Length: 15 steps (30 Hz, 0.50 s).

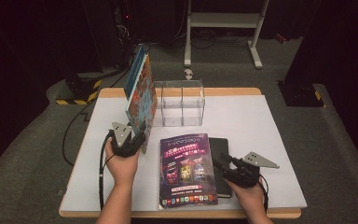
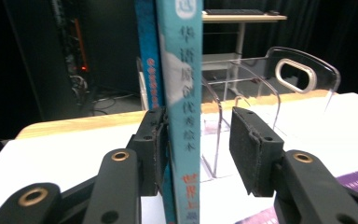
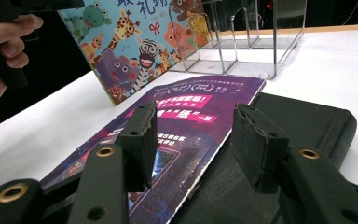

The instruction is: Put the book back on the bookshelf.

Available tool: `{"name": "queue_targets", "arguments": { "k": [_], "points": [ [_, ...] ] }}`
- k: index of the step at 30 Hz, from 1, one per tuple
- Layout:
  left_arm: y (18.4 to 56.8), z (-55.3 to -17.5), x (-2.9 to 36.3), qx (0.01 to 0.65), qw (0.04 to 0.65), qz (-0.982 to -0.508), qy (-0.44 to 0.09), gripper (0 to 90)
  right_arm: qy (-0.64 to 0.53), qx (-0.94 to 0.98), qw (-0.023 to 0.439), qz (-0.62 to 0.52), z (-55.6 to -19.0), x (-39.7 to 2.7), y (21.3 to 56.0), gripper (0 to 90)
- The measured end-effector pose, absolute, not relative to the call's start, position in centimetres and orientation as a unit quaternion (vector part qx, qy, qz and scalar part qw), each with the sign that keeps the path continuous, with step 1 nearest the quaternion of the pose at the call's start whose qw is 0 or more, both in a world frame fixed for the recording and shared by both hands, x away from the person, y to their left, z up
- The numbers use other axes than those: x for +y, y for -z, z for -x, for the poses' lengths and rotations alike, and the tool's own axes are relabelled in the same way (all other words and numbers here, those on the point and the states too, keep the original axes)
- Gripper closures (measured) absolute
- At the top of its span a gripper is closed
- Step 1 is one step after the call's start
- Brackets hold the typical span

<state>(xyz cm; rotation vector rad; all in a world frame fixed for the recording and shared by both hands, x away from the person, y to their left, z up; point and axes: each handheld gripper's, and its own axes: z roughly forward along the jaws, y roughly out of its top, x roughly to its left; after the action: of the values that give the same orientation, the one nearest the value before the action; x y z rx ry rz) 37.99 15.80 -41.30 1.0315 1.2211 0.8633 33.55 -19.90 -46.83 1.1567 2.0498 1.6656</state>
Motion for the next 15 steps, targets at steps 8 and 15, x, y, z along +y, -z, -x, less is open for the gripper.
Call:
{"name": "queue_targets", "arguments": {
  "k": [8, 15],
  "points": [
    [41.9, -37.4, 16.2, 0.533, 0.614, -0.451, -0.368, 49.1, -0.571, 0.706, 0.131, -0.397, -33.5, -19.9, 46.9, 50.3],
    [42.3, -36.8, 16.4, 0.533, 0.607, -0.467, -0.359, 43.5, -0.569, 0.708, 0.132, -0.397, -33.5, -19.8, 46.9, 50.2]
  ]
}}
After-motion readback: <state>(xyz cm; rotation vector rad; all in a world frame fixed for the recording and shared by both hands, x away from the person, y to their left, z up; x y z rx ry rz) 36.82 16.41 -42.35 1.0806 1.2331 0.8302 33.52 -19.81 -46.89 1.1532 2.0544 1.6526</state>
